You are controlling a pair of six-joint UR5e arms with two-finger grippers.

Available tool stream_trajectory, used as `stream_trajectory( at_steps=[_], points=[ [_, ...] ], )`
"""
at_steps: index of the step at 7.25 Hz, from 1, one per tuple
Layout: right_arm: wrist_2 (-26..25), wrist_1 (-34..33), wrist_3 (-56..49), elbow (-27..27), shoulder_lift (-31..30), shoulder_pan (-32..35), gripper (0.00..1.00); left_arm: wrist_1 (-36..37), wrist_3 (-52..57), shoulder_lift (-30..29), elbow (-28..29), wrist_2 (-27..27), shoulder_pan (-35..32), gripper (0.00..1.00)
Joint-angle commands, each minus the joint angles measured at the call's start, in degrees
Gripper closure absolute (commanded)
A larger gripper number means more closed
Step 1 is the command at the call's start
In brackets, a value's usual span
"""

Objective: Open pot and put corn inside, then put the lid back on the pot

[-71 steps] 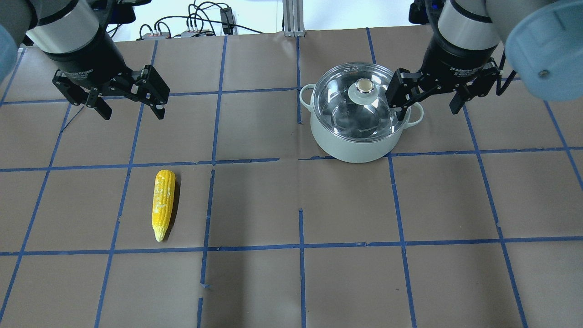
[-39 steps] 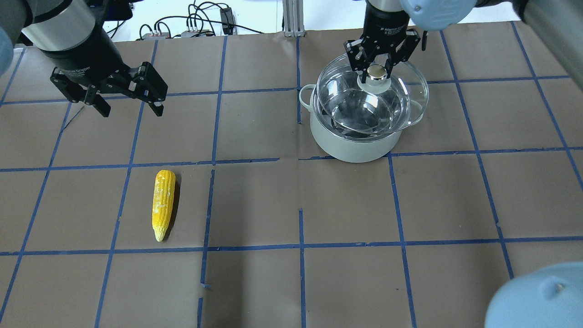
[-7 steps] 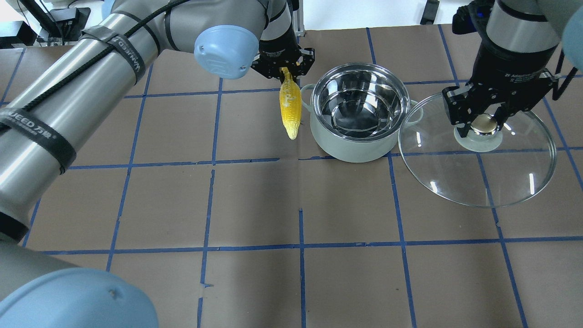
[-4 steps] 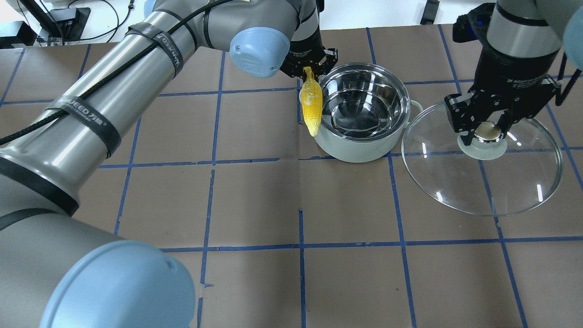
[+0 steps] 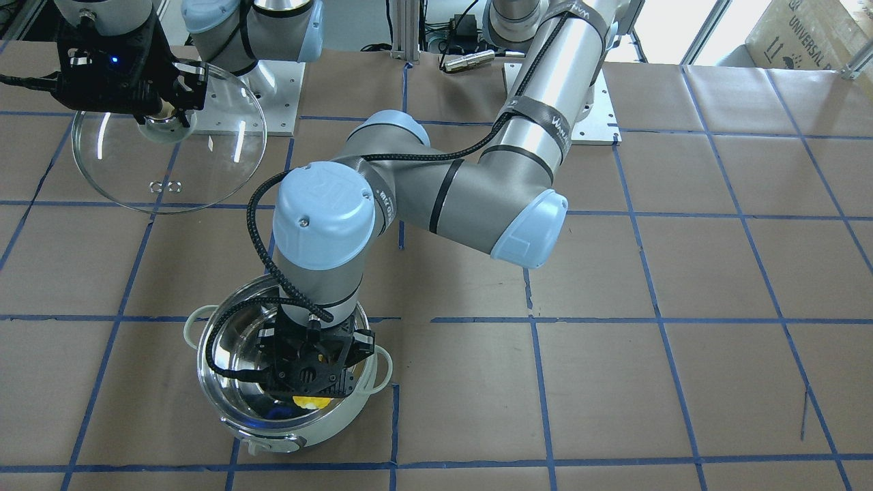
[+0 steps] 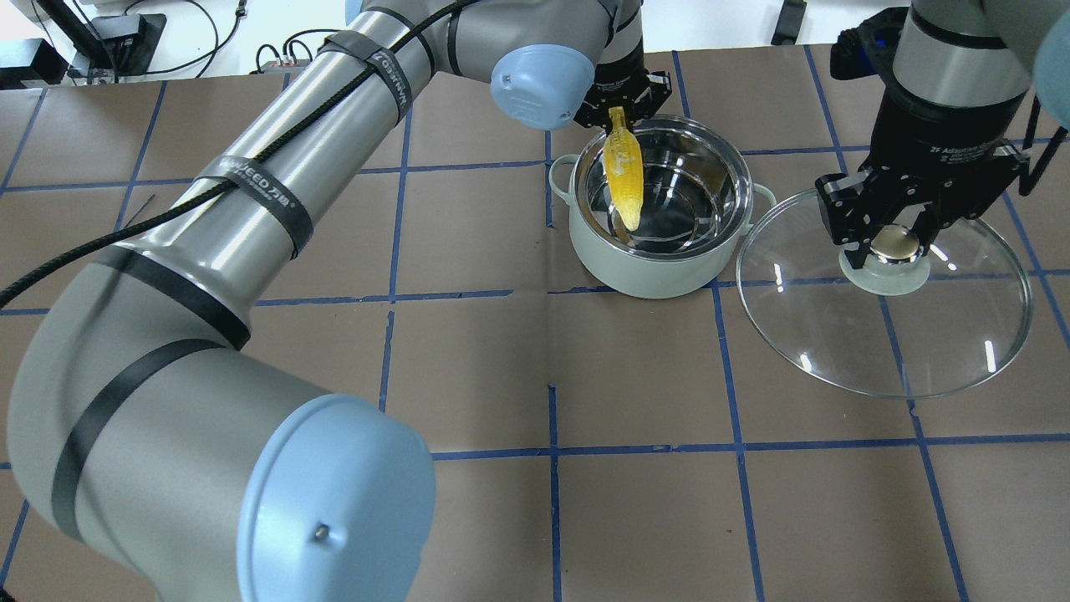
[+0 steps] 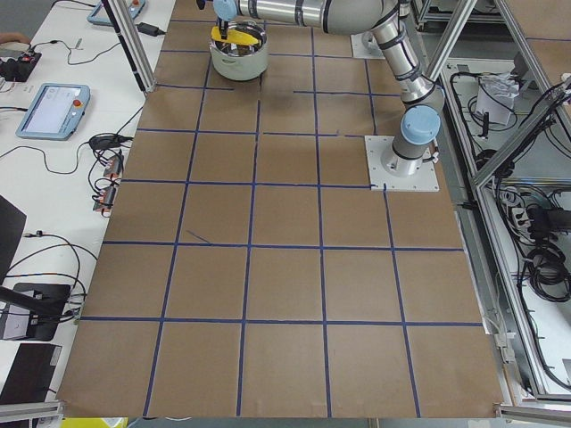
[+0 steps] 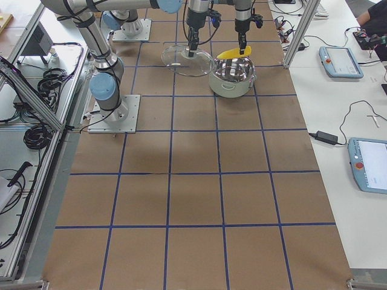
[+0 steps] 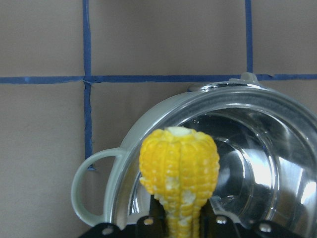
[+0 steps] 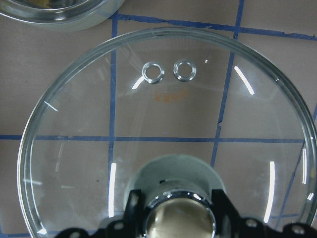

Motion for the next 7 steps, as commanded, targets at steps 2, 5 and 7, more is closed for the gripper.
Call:
stream_trajectory(
  at_steps=[2, 5, 7],
  points=[
    [0.09, 0.00, -0.39, 0.00, 0.00, 0.00, 0.87, -4.08, 0.85, 0.18, 0.03, 0.50, -0.35, 0.00],
    [0.35, -0.09, -0.48, 0.00, 0.00, 0.00, 0.86, -10.96, 9.26, 14.29, -13.64, -0.12, 7.97, 0.00],
    [0.44, -0.17, -0.56, 0.00, 0.00, 0.00, 0.86, -10.79, 16.65, 24.23, -24.98, 0.50, 13.77, 0.00]
  ],
)
